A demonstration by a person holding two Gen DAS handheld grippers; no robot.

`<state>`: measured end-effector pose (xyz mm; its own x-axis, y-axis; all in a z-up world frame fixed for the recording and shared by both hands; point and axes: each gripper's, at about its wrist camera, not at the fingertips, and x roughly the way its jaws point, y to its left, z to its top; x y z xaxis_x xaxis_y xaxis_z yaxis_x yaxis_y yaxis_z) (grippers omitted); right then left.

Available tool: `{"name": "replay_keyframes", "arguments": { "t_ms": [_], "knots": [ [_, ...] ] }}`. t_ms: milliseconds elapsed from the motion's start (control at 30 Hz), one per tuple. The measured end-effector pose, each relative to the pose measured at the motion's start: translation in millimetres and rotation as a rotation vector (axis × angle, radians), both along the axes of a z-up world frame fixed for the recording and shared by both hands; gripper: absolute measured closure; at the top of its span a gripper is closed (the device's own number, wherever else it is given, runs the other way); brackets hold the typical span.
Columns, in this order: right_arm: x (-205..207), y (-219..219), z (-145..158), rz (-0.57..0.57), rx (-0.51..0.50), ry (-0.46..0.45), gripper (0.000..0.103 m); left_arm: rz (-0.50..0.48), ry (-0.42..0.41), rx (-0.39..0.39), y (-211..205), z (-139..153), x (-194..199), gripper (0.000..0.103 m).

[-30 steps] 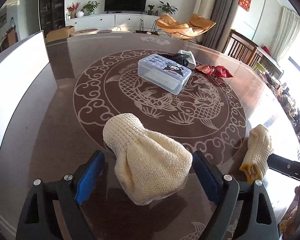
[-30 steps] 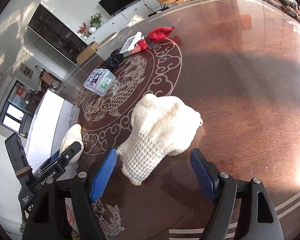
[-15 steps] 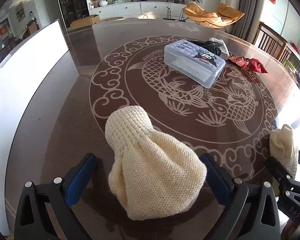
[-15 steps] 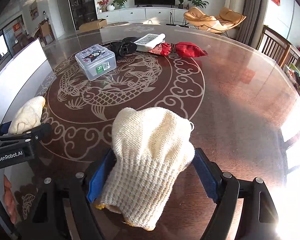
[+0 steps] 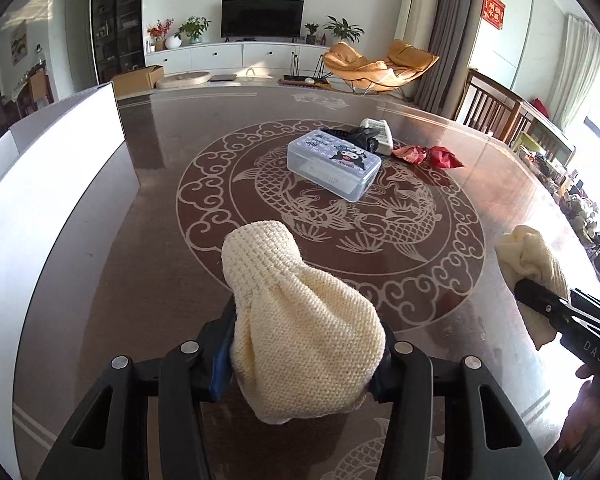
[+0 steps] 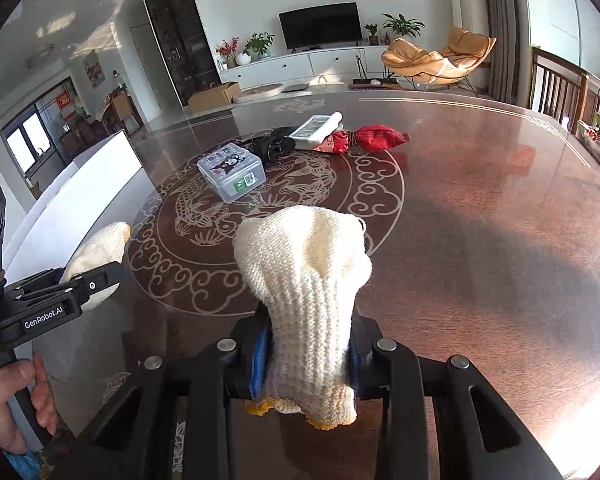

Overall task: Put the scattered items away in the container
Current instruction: 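Carry both knitted cloths over the cardboard box with both tools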

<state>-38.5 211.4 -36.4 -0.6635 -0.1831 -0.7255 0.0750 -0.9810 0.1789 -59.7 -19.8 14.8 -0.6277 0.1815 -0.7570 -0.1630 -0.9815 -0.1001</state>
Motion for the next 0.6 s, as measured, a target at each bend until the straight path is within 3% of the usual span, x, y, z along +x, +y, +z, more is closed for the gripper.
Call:
{"name": "replay_keyframes", "arguments": {
  "t_ms": [167, 267, 433, 600],
  "knots": [
    [6, -19, -15, 0.037, -0.011, -0.061, 0.071, 0.009, -0.048, 0.052, -11, -1, 18, 0.052],
    [15, -38, -11, 0.076, -0.023, -0.06, 0.071, 0.022, -0.035, 0.069, -24, 9, 34, 0.052],
    [7, -99, 19, 0.22, 0.006, -0.014, 0.071, 0.085, 0.052, 0.092, -75, 54, 55, 0.052],
    [-14, -185, 68, 0.401, 0.01, 0.064, 0.071, 0.204, 0.126, 0.094, -162, 98, 63, 0.052]
  ]
}}
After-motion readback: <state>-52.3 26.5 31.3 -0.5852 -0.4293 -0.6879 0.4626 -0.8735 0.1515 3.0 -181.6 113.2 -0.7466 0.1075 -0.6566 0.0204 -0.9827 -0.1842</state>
